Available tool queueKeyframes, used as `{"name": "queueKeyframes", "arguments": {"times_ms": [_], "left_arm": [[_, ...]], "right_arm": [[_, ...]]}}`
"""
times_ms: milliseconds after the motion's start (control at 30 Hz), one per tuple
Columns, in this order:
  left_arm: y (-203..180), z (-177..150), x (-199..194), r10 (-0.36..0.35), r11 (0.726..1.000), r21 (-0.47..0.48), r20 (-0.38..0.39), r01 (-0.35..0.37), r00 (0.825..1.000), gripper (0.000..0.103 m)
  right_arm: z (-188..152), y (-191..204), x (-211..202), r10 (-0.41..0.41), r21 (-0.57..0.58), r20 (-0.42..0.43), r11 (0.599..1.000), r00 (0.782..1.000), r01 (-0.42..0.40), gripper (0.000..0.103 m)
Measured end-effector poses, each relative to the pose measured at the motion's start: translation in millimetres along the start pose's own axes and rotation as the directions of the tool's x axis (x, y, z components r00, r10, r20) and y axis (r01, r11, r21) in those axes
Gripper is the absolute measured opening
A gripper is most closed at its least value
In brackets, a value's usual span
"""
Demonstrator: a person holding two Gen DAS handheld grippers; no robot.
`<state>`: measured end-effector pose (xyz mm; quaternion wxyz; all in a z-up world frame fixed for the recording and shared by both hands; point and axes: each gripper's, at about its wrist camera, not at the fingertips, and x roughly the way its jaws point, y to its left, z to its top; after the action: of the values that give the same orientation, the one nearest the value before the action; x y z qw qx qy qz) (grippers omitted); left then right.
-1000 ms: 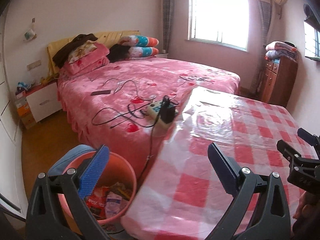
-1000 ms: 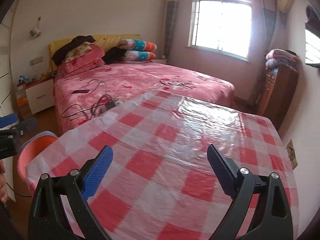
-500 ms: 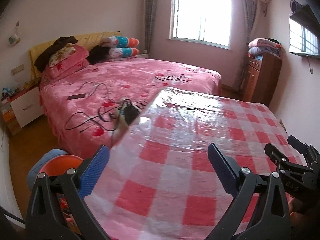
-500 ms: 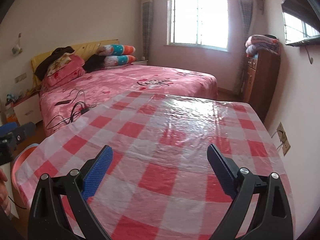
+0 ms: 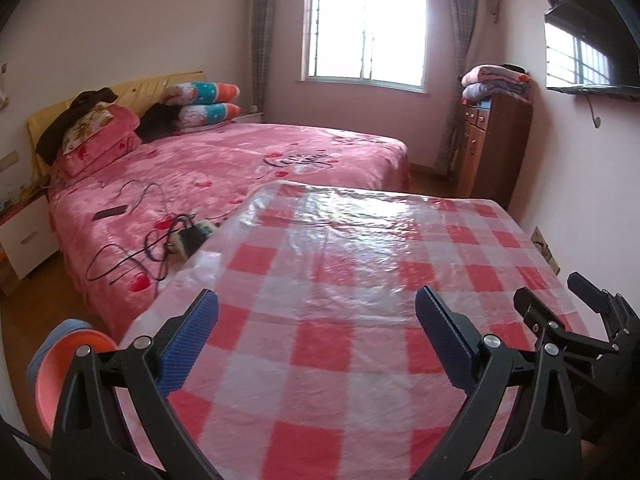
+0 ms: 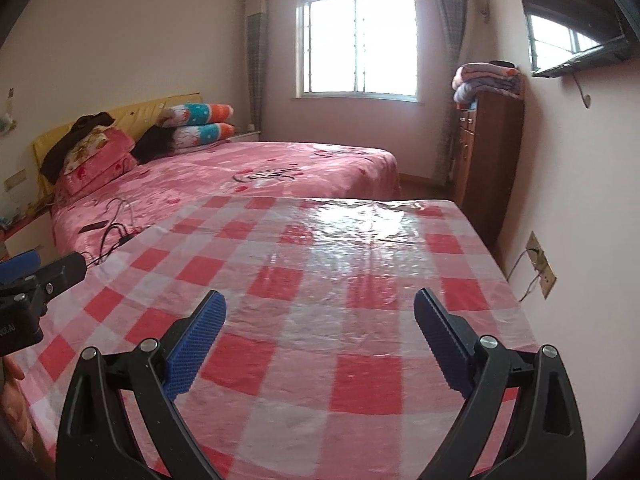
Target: Collect trash
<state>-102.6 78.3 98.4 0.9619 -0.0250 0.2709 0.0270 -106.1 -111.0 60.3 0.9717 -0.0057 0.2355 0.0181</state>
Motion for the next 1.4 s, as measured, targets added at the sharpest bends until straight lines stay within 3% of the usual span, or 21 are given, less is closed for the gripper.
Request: {"name": "queueKeyframes", "arguments": {"times_ms": [467, 800, 1400], "left_arm": [[-50, 3, 21, -0.048, 0.997, 0.068, -0.013, 0.049, 0.999, 0.099], [-66, -3, 35, -0.055, 0.994, 0.095, -0.058, 0.061, 0.997, 0.099], [-65, -10, 41, -0.023, 0.996, 0.084, -0.058, 0.028, 0.998, 0.099]], "right_arm": [[-5, -41, 4, -0.092, 0.030, 0.012, 0.995, 0.996, 0.092, 0.094], [-8, -44, 9, -0.094, 0.015, -0.003, 0.995, 0.996, 0.094, 0.094], [-11, -47, 15, -0.062, 0.050, -0.049, 0.997, 0.997, 0.065, 0.095]]}}
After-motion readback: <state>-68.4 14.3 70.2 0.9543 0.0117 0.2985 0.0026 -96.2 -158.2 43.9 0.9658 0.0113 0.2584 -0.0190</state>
